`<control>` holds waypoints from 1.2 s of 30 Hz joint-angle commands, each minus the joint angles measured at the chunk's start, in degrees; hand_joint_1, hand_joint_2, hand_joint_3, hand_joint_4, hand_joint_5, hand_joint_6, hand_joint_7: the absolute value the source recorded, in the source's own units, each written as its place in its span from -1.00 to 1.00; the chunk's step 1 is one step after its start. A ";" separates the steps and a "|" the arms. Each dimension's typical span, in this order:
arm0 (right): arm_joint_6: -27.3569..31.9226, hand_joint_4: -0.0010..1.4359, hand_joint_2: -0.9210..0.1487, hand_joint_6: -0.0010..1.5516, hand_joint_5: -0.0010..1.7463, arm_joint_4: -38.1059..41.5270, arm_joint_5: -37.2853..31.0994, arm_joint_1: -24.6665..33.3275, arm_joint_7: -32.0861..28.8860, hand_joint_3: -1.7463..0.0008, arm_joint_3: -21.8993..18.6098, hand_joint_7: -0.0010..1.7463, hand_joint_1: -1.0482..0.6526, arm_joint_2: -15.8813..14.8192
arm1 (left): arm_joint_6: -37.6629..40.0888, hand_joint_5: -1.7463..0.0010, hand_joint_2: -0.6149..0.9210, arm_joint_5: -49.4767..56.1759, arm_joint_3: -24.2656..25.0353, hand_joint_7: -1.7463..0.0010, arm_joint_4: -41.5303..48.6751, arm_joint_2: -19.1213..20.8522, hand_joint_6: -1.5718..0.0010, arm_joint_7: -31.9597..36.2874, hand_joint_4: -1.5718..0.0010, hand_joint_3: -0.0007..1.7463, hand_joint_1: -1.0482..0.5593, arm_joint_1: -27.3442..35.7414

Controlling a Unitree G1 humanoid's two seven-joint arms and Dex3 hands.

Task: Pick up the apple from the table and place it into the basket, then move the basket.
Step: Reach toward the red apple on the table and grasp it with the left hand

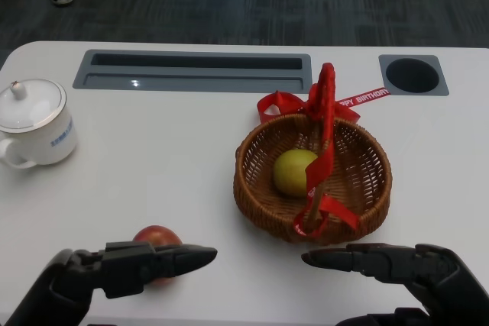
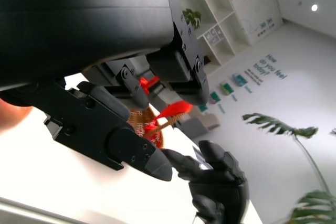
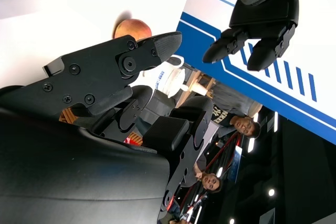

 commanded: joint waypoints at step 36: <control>-0.47 0.19 -0.79 0.02 -1.00 -0.87 0.34 0.97 -0.14 1.00 0.14 -1.00 -0.29 -0.75 | 4.39 0.98 0.60 30.62 -7.40 0.98 39.62 7.94 0.59 22.96 0.54 -0.99 -0.55 -27.40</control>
